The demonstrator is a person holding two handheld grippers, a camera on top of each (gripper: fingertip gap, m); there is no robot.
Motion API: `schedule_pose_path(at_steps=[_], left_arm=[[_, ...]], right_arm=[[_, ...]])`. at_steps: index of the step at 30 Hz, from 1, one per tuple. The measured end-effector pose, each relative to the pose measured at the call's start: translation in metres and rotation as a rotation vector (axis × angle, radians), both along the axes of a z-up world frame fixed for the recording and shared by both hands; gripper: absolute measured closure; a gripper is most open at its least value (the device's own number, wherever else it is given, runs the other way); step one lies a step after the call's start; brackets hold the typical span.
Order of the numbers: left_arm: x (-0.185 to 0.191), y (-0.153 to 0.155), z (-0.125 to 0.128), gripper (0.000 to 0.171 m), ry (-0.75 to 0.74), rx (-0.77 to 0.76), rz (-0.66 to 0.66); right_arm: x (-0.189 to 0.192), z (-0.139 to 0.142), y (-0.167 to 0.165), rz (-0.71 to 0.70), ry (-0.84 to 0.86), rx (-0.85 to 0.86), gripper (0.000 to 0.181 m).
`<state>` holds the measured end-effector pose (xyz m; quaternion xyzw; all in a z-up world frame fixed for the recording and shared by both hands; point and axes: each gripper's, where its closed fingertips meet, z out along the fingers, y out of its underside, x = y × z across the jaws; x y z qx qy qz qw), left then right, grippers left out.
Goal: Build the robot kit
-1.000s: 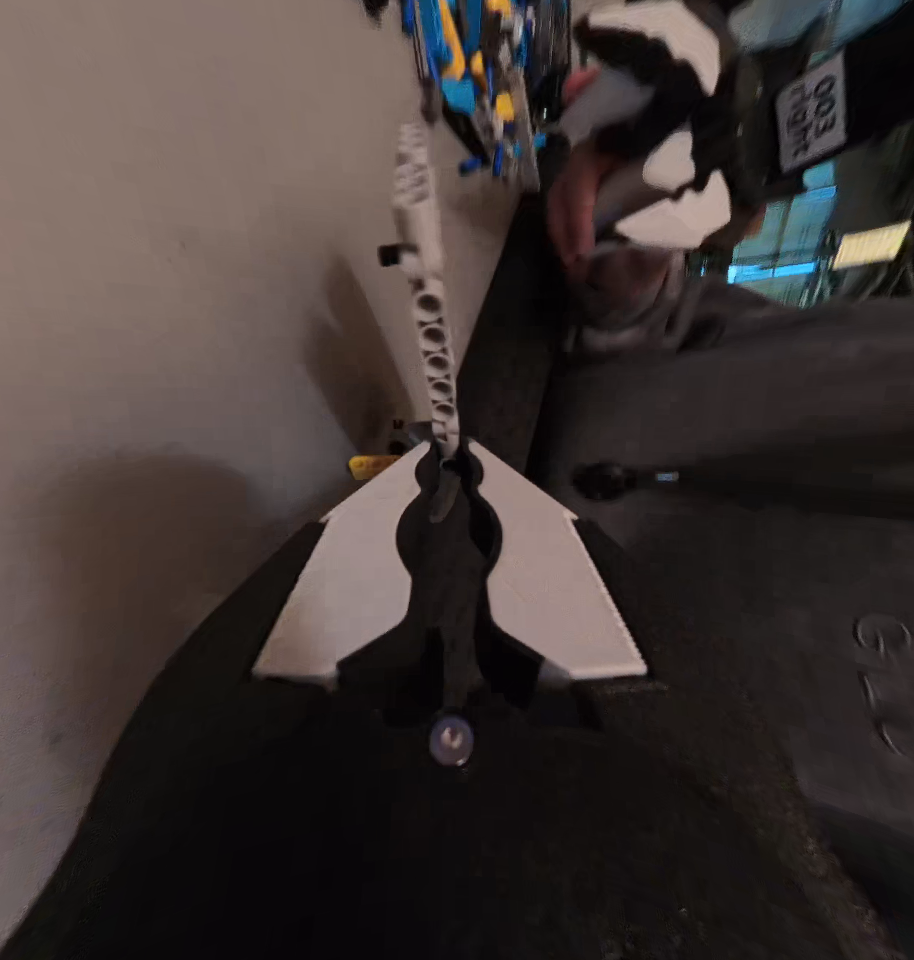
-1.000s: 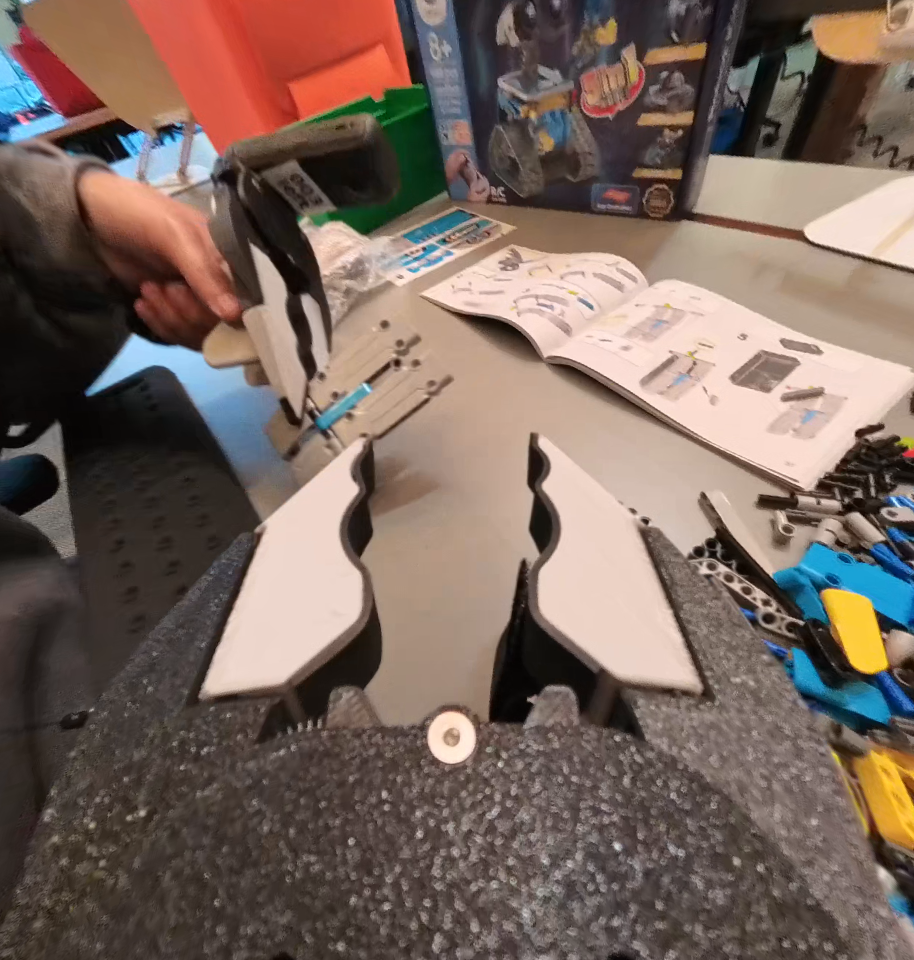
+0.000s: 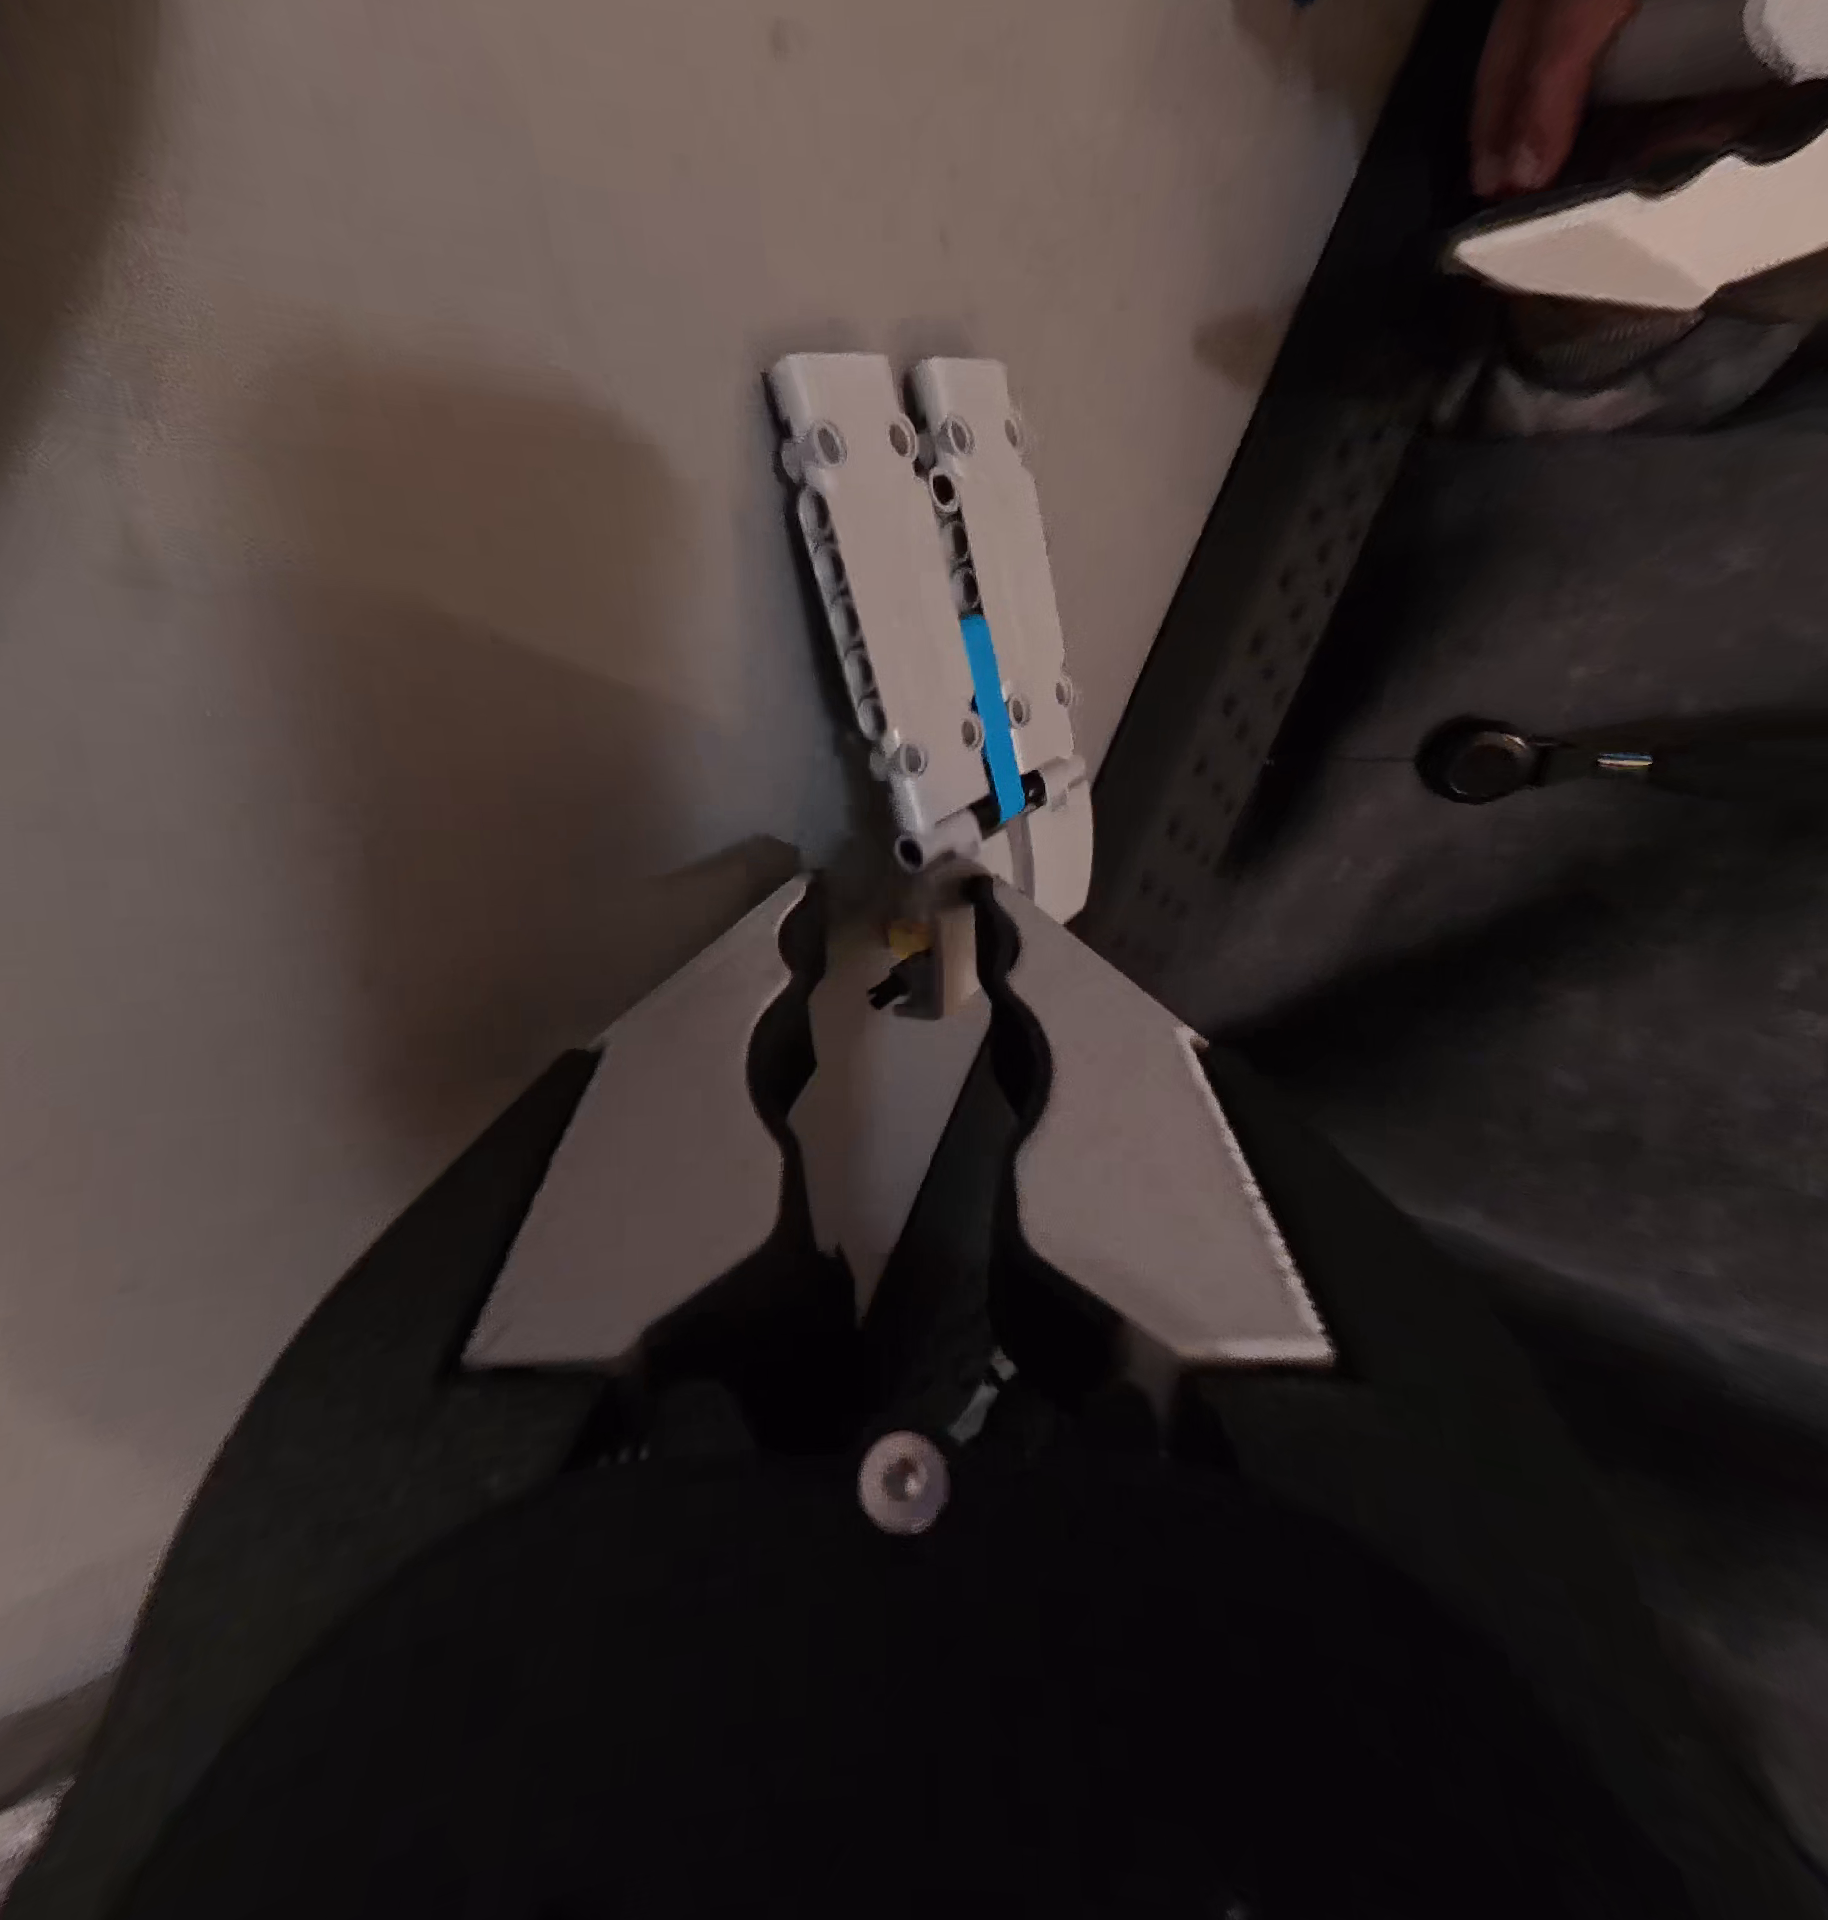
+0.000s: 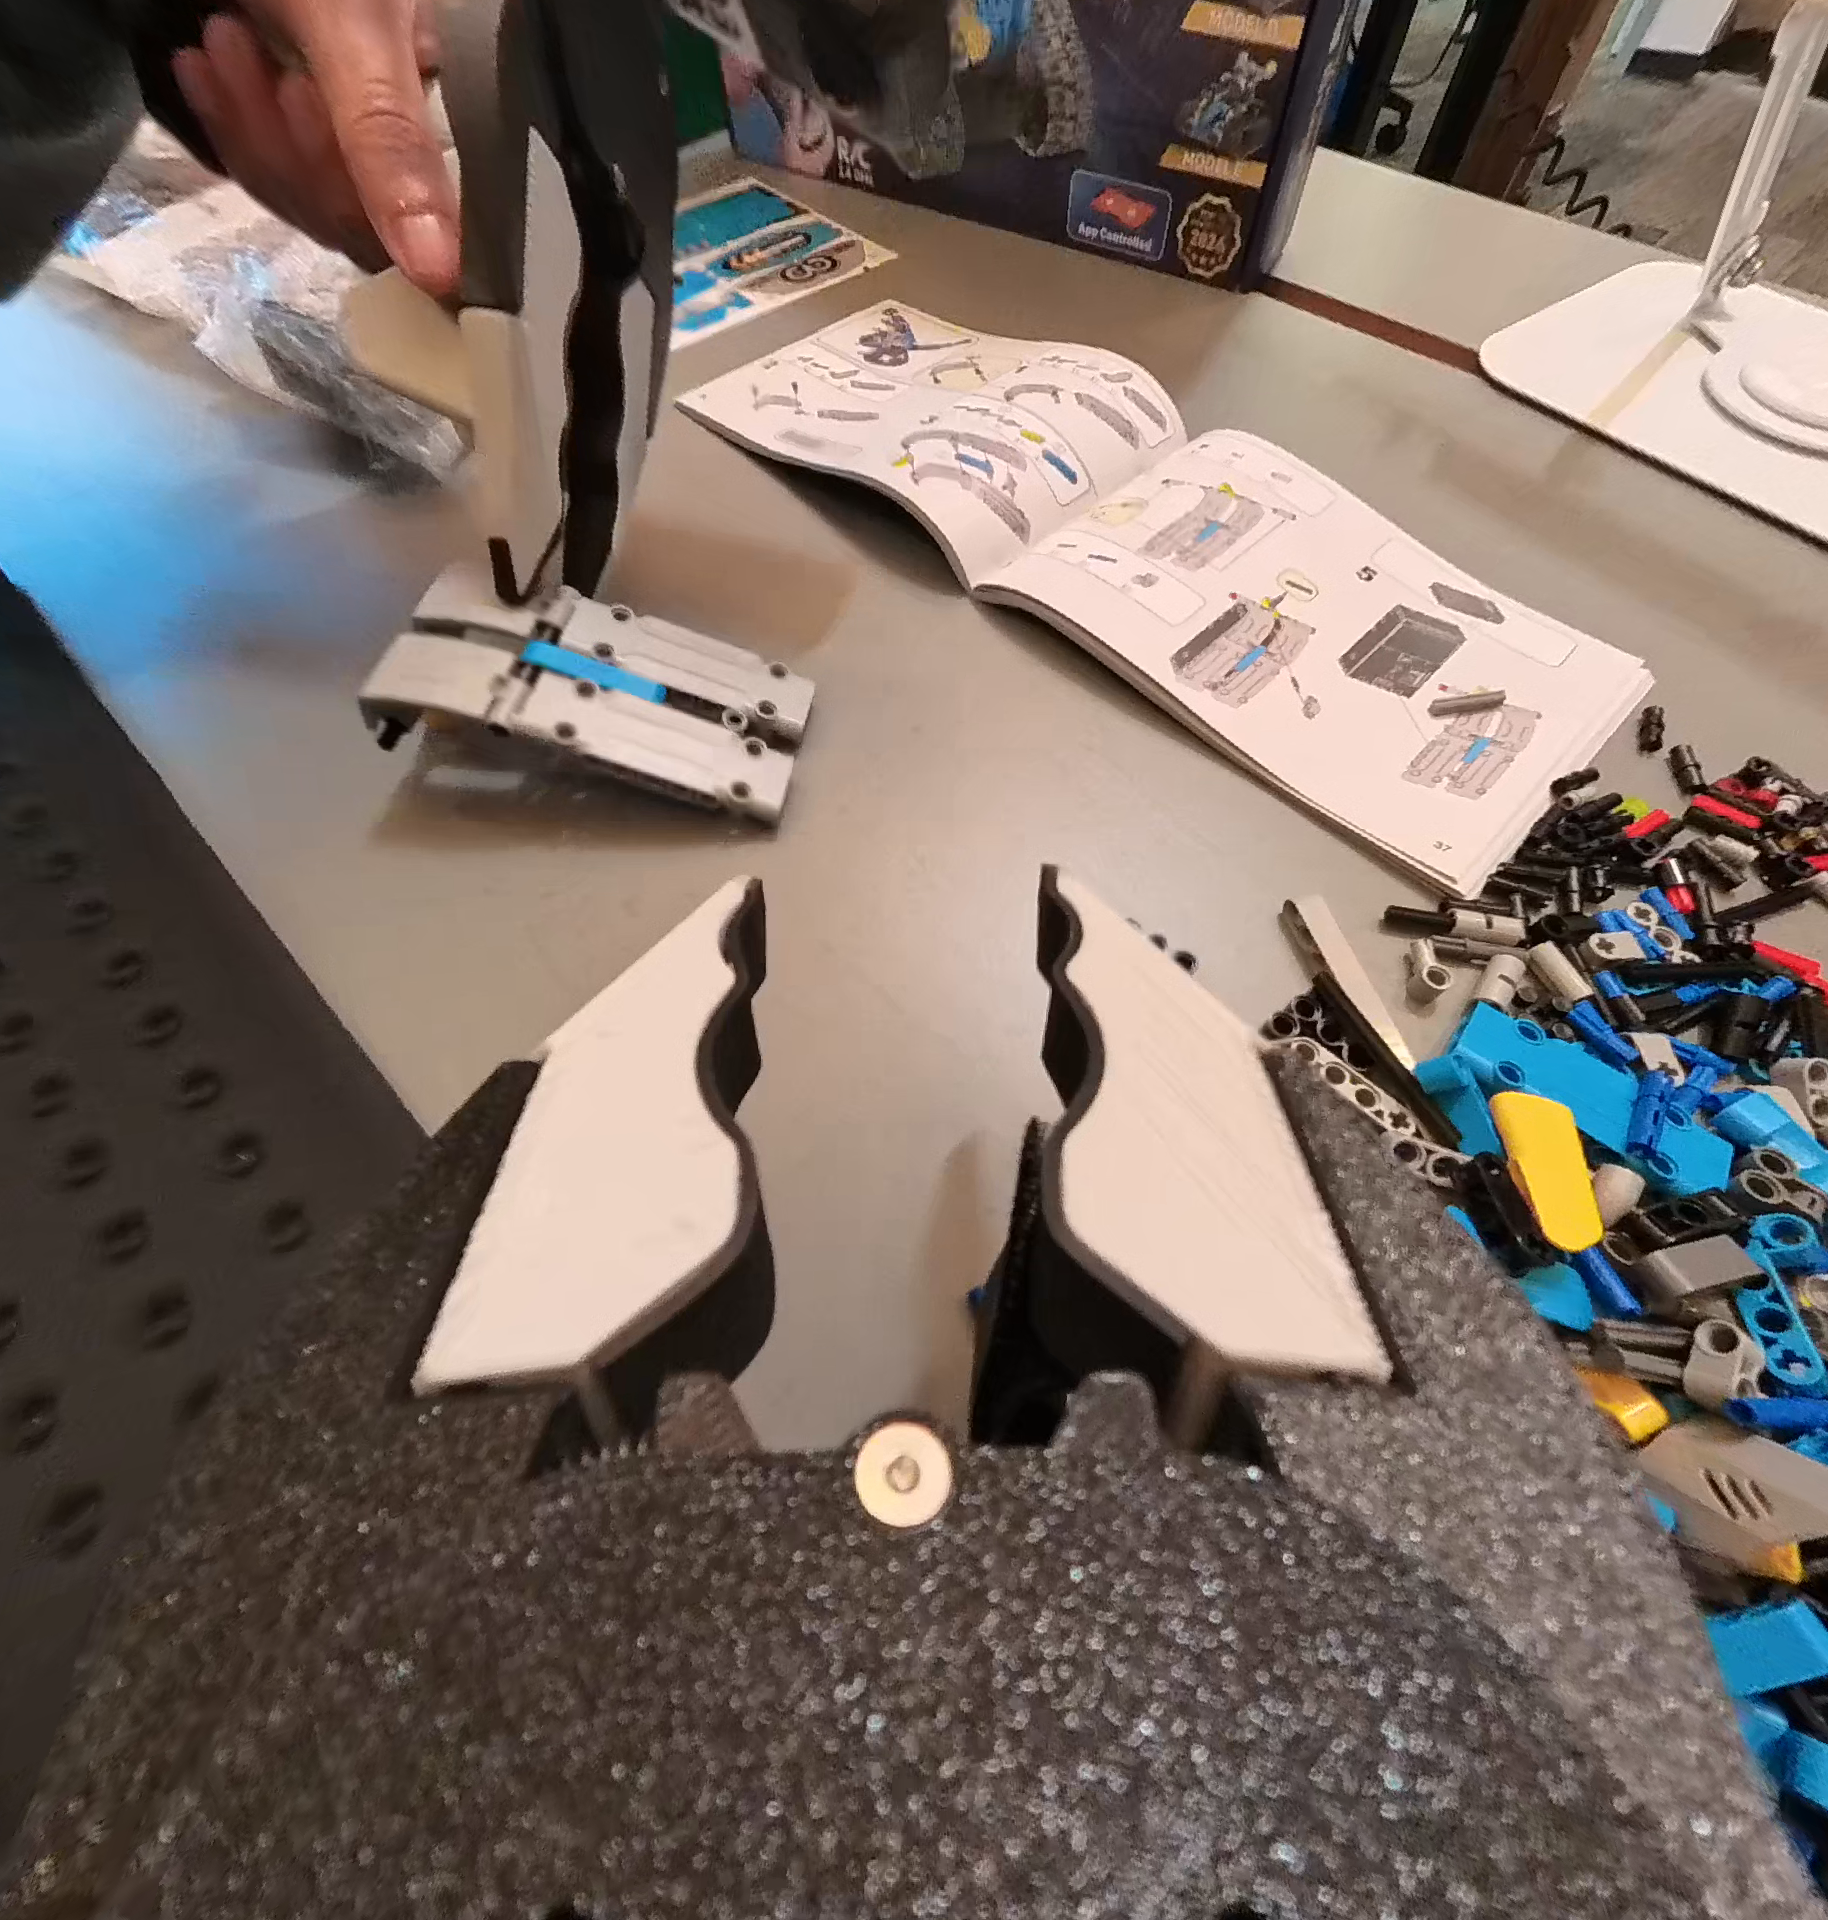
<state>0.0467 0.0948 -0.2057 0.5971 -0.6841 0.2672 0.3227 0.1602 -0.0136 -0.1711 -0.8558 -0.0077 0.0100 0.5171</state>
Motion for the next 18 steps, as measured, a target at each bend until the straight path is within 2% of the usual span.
schedule_pose_path(at_steps=[3, 6, 8, 9, 11, 13, 14, 15, 16, 18], left_arm=[[-0.003, 0.01, -0.001, 0.14, -0.099, 0.066, 0.05], [0.011, 0.036, 0.006, 0.138, -0.341, 0.27, 0.193], [0.018, 0.045, 0.029, 0.138, -0.523, 0.39, 0.325], [0.018, 0.042, 0.043, 0.138, -0.609, 0.425, 0.378], [0.019, 0.035, 0.072, 0.138, -0.79, 0.485, 0.485], [0.021, 0.037, 0.09, 0.13, -0.978, 0.568, 0.616], [0.023, 0.047, 0.094, 0.117, -1.064, 0.626, 0.71], [0.024, 0.058, 0.096, 0.113, -1.136, 0.663, 0.802], [0.026, 0.066, 0.094, 0.114, -1.172, 0.662, 0.878], [0.033, 0.076, 0.084, 0.111, -1.152, 0.621, 0.964]], right_arm=[[-0.002, 0.013, -0.001, 0.017, 0.015, 0.067, 0.126], [0.006, 0.037, 0.001, 0.028, -0.022, 0.146, 0.124], [-0.004, 0.061, 0.005, 0.136, -0.082, 0.225, 0.121], [-0.007, 0.071, 0.006, 0.146, -0.1, 0.253, 0.124], [0.004, 0.09, 0.013, 0.043, -0.133, 0.296, 0.124], [0.009, 0.087, 0.027, 0.015, -0.113, 0.189, 0.119], [0.008, 0.08, 0.035, 0.029, -0.077, 0.116, 0.112], [0.009, 0.073, 0.045, 0.036, -0.046, 0.059, 0.106], [0.013, 0.067, 0.055, 0.032, -0.025, 0.018, 0.104], [0.025, 0.052, 0.075, 0.013, 0.024, -0.038, 0.11]])
